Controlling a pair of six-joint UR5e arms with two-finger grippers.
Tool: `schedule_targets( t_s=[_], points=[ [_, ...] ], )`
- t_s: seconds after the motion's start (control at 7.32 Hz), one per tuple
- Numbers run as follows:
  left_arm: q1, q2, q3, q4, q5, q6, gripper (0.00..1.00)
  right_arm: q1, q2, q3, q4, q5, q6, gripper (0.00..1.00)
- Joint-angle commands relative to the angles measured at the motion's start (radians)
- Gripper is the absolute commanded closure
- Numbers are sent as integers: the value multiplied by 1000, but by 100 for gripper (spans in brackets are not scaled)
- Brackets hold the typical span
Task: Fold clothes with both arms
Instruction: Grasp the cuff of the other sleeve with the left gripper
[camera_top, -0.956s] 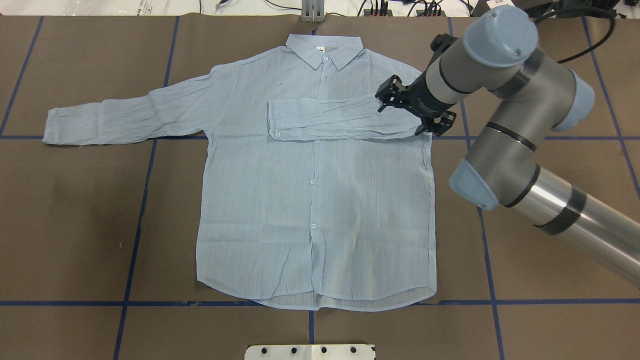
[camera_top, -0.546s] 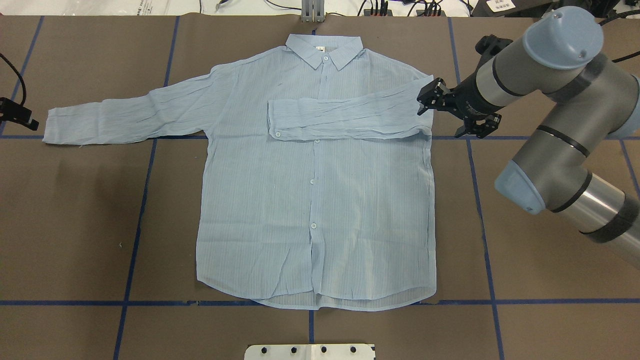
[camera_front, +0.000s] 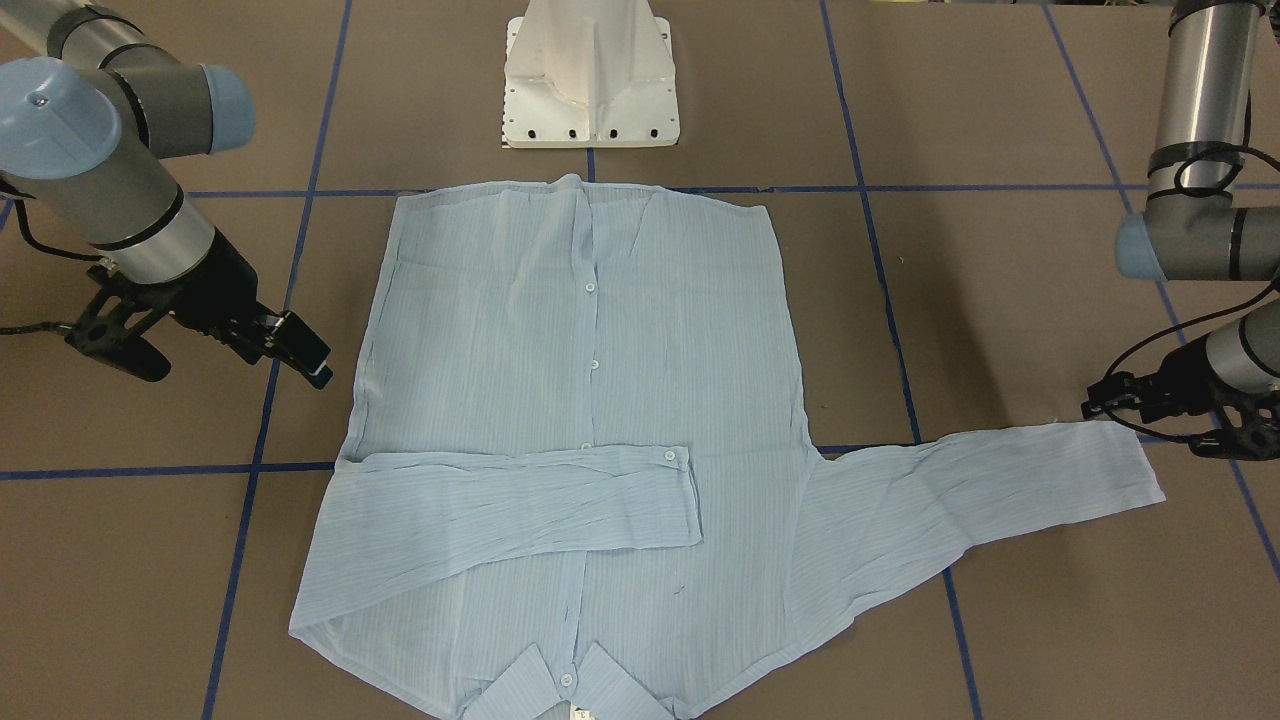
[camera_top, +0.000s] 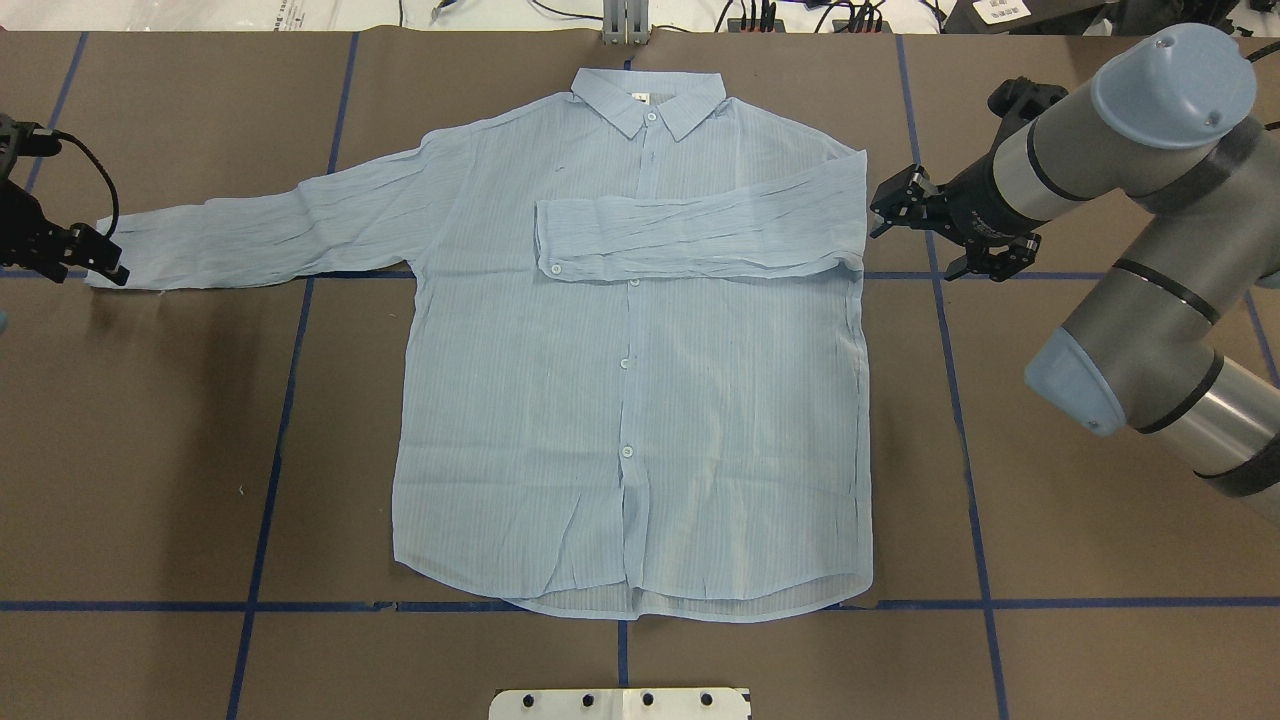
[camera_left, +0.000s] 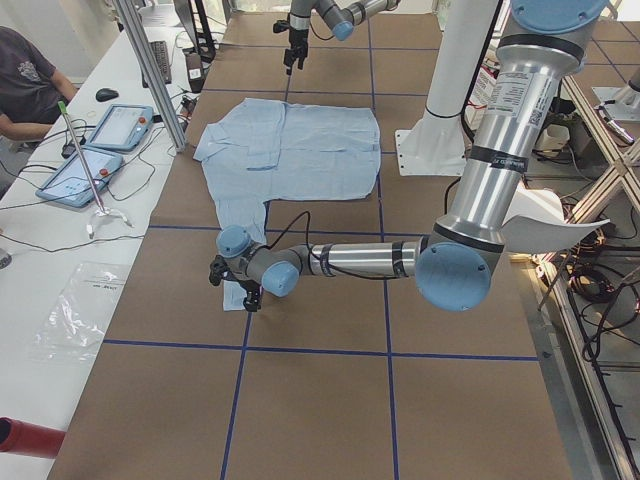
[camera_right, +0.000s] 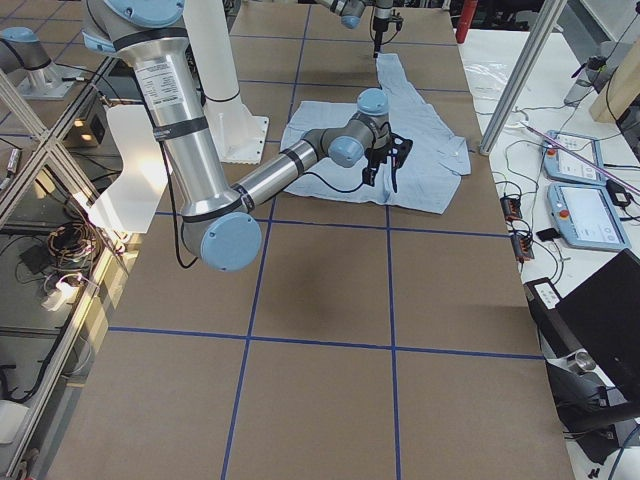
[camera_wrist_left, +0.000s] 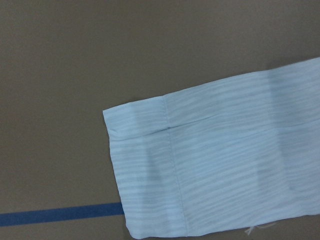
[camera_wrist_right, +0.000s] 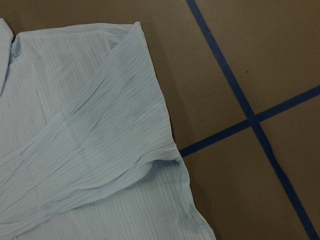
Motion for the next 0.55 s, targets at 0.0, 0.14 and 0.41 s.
schedule_targets(
  t_s=[0.0,0.14,0.41],
  points=[
    [5,9,8,-2,1,2,33,-2,2,2,0,-5,-1,1],
    [5,4,8,0,4,8,37,-2,4,3,0,-5,-1,1],
    [-3,-2,-7,0,74,10,38,0,2,5,-1,-5,0,1]
  ],
)
